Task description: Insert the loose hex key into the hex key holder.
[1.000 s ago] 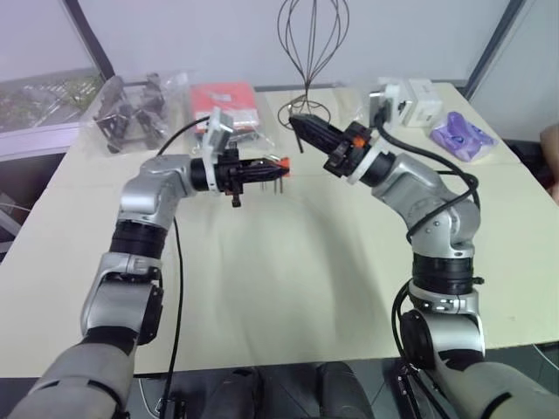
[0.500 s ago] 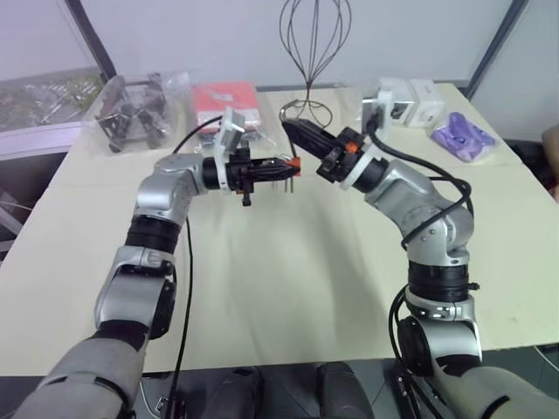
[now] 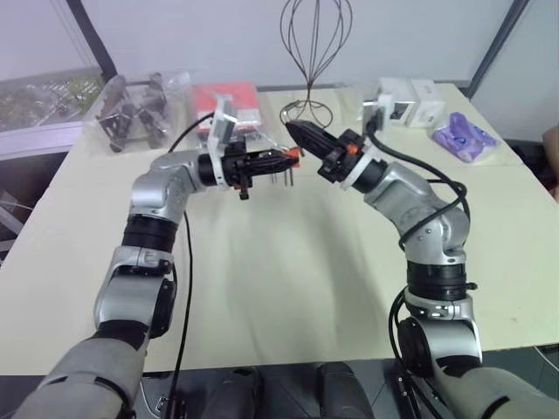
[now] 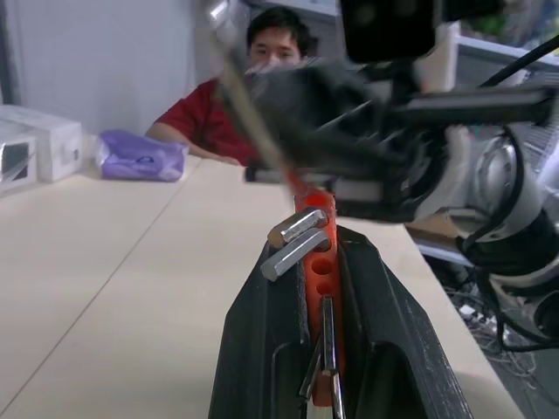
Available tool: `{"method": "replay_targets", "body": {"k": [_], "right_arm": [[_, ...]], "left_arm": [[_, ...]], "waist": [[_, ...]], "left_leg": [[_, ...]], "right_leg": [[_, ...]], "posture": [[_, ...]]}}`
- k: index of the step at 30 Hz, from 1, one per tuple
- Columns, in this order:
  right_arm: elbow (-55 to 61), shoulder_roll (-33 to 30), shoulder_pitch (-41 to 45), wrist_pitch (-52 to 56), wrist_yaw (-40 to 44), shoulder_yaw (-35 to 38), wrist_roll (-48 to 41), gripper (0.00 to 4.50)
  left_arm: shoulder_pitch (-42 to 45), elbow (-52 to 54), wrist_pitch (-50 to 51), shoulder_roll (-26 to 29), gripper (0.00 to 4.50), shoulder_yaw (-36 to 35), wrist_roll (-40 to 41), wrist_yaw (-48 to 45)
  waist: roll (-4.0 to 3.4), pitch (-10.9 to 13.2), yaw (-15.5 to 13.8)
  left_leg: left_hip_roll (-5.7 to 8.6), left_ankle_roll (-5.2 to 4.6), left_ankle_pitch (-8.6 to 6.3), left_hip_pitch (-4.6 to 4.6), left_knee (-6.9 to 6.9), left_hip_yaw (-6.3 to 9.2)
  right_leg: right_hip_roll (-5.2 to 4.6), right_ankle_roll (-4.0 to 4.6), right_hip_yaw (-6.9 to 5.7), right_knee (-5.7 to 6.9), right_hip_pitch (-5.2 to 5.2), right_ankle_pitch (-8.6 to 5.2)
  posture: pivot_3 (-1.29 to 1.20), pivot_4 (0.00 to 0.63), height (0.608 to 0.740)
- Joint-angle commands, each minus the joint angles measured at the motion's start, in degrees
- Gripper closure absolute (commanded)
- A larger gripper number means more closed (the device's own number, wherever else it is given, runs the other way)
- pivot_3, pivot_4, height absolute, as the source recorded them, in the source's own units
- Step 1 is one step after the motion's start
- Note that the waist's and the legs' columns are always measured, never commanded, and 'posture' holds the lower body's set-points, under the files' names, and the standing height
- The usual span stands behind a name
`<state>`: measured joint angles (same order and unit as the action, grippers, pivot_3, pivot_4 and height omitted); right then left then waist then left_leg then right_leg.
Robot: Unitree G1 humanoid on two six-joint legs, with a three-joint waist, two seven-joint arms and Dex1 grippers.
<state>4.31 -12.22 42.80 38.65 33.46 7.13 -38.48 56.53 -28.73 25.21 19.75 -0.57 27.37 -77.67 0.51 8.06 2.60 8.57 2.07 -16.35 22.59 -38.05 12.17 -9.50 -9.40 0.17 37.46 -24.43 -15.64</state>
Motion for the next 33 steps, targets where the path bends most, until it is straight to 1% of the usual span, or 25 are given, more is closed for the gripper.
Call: {"method": "replay_targets", "body": {"k": [1, 8, 20, 33], "right_arm": [[1.34, 0.72, 1.92, -1.21, -0.46, 0.78, -1.47, 4.47], [1.59, 0.58, 1.79, -1.39, -0.48, 0.32, -1.28, 4.47], [2.12, 0.86, 1.10, -1.18, -0.65, -0.25, -1.58, 4.47], [2.01, 1.28, 0.27, -1.65, -1.13, -0.21, -1.25, 4.47]], "left_arm": [[-1.15, 1.67, -3.10, 0.85, 4.50, 1.51, -1.87, -1.06], [-1.62, -0.14, -5.57, -0.09, 4.50, 1.88, -3.16, -0.71], [2.06, -4.09, -7.11, -2.03, 4.50, 0.16, -2.52, 0.96], [3.26, -5.10, -6.54, -2.48, 4.50, -1.33, -1.54, 1.86]], "waist": [[0.00, 0.00, -0.01], [0.00, 0.00, -0.05], [0.00, 0.00, -0.03], [0.00, 0.00, -0.03]], "left_leg": [[0.00, 0.00, 0.00, 0.00, 0.00, 0.00], [0.00, 0.00, 0.00, 0.00, 0.00, 0.00], [0.00, 0.00, 0.00, 0.01, -0.01, 0.00], [0.01, 0.00, 0.00, 0.01, -0.02, 0.00]], "right_leg": [[0.00, 0.00, 0.00, 0.00, 0.00, 0.00], [0.01, 0.00, 0.00, 0.00, -0.01, 0.00], [0.00, 0.00, 0.00, 0.00, -0.01, 0.00], [0.00, 0.00, 0.00, 0.00, -0.01, 0.00]], "posture": [[0.00, 0.150, 0.740], [0.00, 0.150, 0.740], [0.00, 0.150, 0.740], [0.00, 0.150, 0.740]]}}
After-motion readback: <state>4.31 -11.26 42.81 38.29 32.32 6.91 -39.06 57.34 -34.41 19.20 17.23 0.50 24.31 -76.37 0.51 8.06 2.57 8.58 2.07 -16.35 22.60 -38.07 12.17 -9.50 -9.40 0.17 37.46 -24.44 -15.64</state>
